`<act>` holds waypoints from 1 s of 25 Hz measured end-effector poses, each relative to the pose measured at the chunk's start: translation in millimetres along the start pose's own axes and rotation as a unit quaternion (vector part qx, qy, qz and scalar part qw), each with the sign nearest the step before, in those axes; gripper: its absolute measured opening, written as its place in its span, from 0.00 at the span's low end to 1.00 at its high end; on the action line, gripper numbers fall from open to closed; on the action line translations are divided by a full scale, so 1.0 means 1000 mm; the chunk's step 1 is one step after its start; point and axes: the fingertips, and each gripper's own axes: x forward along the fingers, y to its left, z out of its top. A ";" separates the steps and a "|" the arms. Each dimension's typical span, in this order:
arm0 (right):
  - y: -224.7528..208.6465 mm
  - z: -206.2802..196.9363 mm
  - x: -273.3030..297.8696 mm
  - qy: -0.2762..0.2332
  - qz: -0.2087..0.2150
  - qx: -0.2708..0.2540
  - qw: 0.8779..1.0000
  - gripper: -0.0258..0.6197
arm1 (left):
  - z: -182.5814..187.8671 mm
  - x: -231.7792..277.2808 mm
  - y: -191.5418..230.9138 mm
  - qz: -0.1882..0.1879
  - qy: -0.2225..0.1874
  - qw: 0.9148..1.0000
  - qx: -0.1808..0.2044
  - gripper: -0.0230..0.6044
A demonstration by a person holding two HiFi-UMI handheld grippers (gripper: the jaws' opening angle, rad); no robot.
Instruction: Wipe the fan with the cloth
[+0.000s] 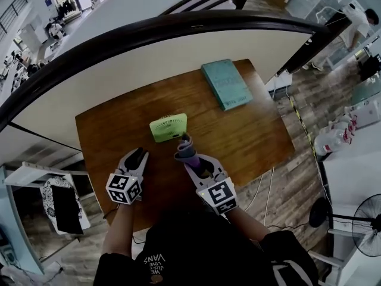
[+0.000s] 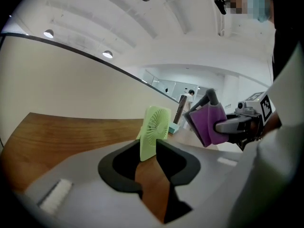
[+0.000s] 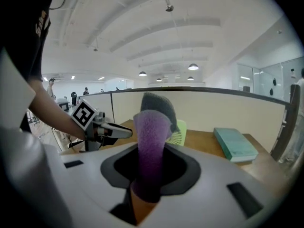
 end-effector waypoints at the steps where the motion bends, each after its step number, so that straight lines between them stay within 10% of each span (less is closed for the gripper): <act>1: -0.001 0.000 0.003 -0.001 0.005 -0.005 1.000 0.20 | 0.000 0.005 0.002 0.000 0.003 1.000 0.004 0.19; 25: -0.002 -0.009 0.027 -0.011 0.047 -0.023 0.999 0.20 | -0.023 0.086 0.005 -0.065 0.085 0.993 0.044 0.32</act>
